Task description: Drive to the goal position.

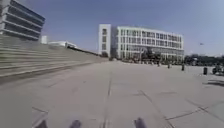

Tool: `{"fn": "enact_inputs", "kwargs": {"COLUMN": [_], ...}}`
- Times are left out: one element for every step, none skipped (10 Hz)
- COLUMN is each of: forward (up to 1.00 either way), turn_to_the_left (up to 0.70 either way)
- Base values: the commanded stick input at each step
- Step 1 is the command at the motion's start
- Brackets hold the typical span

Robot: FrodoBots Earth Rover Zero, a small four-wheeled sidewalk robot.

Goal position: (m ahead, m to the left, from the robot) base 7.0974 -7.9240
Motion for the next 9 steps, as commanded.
{"fn": "enact_inputs", "kwargs": {"forward": [0.70, 0.70, 0.70, 0.70, 0.70, 0.70, 0.70, 0.70, 0.70], "turn_to_the_left": [0.00, 0.00, 0.00, 0.00, 0.00, 0.00, 0.00, 0.00, 0.00]}}
